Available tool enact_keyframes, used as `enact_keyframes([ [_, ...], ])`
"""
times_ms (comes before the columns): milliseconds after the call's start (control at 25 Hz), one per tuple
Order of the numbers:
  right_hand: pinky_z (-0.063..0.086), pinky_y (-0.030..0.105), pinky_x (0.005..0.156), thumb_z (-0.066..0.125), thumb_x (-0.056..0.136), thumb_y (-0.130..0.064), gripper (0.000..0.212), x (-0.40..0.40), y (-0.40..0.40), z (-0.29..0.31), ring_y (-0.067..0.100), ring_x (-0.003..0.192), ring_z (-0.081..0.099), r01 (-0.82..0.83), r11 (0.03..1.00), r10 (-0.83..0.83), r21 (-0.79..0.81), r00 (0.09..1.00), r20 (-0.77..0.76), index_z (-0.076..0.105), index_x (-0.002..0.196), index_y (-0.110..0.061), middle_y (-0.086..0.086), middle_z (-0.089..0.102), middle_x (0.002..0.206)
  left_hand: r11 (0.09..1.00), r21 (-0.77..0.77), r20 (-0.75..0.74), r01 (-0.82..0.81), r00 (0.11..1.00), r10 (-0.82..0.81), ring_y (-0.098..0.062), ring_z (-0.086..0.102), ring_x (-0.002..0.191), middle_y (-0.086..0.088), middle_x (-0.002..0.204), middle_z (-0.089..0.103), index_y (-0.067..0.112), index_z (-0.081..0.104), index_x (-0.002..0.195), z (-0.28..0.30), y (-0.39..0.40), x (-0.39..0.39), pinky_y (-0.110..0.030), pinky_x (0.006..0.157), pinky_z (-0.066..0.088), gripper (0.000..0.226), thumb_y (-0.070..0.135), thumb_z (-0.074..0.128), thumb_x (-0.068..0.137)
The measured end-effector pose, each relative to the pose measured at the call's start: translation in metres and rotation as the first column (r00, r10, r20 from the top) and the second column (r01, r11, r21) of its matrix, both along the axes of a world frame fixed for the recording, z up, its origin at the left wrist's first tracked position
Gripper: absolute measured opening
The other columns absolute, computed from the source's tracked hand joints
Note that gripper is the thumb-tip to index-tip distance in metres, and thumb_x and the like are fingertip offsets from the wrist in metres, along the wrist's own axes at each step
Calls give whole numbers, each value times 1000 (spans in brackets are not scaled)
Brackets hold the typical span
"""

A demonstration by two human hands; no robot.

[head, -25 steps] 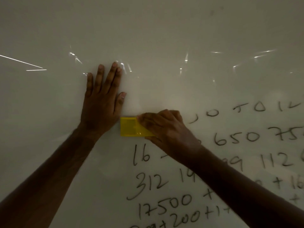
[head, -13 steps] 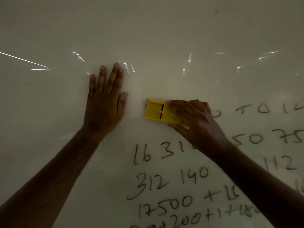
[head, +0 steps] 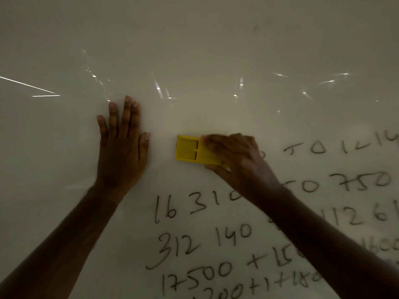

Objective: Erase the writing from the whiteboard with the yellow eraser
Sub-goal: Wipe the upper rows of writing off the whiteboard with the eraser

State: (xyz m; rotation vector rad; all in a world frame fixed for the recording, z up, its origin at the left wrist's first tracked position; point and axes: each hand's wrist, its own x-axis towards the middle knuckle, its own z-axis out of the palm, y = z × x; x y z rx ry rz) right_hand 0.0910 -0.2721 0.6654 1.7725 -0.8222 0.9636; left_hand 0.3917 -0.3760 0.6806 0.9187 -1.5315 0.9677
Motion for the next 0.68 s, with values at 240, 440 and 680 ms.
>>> enact_keyframes([
  [240, 45, 43, 98, 71, 98, -36, 54, -56, 17, -15, 23, 119, 60, 28, 999, -30, -20, 993, -117, 59, 147, -17, -2, 59, 150, 1000, -1, 66, -19, 998, 19, -47, 5, 166, -17, 181, 8, 6, 12, 173, -11, 6, -4, -61, 134, 6, 69, 40, 27, 115],
  [440, 45, 44, 94, 72, 95, -41, 59, -50, 6, 40, 25, 111, 55, 18, 996, -10, -91, 996, 89, 59, 147, -17, -1, 62, 143, 1000, -3, 135, -1, 991, 2, -47, 6, 166, -12, 182, 10, 7, 15, 173, 5, 7, -17, -59, 133, 6, 67, 39, 25, 115],
  [680, 46, 43, 100, 68, 99, -38, 55, -63, 13, -21, 22, 119, 59, -14, 1000, 12, -13, 988, -153, 57, 149, -18, -1, 58, 150, 1000, 7, 137, 4, 991, -5, -45, 6, 167, -13, 182, 9, 6, 13, 173, 13, 12, -31, -59, 134, 7, 67, 38, 26, 115],
])
